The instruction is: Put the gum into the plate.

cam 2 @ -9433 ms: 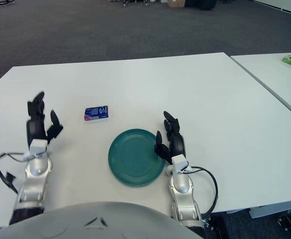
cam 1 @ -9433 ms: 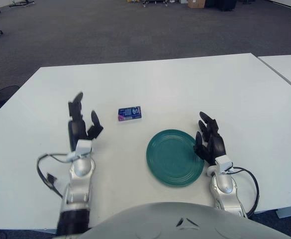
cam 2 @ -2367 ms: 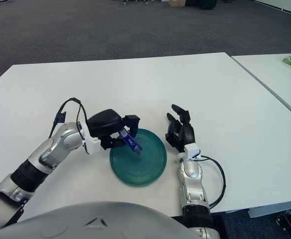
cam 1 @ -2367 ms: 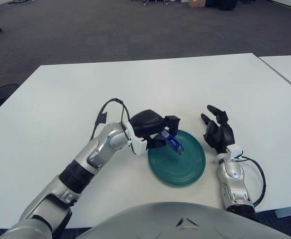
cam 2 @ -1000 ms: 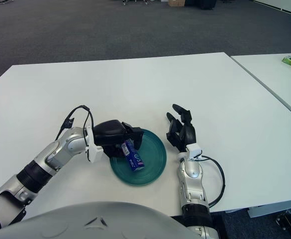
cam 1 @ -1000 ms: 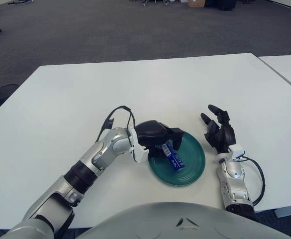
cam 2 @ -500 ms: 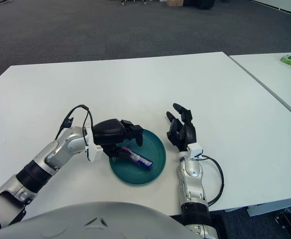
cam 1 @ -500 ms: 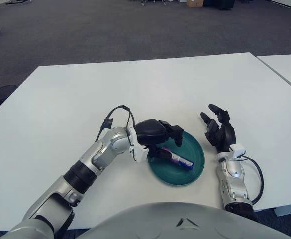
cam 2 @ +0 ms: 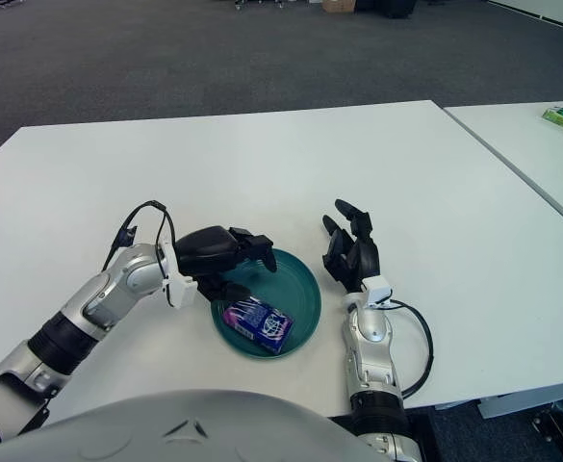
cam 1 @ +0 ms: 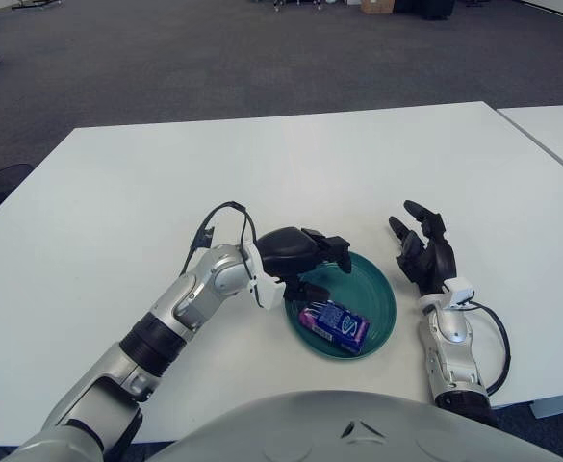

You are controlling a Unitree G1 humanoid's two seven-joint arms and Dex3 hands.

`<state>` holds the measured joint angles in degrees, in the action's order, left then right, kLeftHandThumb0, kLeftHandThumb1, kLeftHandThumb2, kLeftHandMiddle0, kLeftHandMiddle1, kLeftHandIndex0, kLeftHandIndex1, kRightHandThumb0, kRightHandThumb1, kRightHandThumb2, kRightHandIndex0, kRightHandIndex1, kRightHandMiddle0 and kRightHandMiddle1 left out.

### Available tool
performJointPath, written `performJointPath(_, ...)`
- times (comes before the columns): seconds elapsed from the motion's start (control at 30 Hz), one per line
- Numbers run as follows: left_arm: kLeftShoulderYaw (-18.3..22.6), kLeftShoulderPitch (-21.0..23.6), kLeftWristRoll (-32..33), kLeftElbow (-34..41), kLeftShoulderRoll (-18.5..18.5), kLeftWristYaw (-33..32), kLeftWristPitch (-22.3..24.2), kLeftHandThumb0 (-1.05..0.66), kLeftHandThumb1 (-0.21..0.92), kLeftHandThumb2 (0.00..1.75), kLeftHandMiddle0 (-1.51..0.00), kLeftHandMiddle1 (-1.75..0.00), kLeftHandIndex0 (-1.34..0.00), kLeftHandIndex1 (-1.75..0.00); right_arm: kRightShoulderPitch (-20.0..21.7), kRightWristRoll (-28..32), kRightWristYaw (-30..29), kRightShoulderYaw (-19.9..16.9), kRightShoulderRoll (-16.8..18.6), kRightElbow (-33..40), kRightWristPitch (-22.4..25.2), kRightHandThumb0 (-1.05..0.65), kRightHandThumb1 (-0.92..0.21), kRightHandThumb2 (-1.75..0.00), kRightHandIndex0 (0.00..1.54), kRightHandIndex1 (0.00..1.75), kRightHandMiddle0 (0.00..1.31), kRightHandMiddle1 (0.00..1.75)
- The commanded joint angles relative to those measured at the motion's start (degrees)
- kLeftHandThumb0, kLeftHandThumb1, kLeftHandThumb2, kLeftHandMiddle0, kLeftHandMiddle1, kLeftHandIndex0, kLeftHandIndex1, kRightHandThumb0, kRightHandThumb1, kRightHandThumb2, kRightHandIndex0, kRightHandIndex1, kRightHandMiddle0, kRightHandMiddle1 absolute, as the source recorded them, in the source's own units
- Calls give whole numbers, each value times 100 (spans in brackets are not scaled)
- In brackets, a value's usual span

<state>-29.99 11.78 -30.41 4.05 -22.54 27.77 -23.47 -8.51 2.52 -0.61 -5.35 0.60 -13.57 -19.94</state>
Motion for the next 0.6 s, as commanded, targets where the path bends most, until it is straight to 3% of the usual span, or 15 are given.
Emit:
performJointPath(0.0,153,-154,-71,82,-197,-109,-29,-89,92,83,-39,-61,-9,-109,-645,-101,-51,58,56,-760,682,-51,-92,-85,52,0,2,85)
performJointPath(0.4,250,-344,-6,286,-317,-17,98,-94,92,83,-36,-34,-1,-93,-631,-198,-84,73,-41,-767,718,-53,-92,-83,52,0,3,86)
performJointPath(0.57,683,-552,347,724,-319,-53,474,-97,92,82,-35,-24,0,-85,-801,-221,-106,101,-45,-600,721,-53,-92,-84,51,0,3,85)
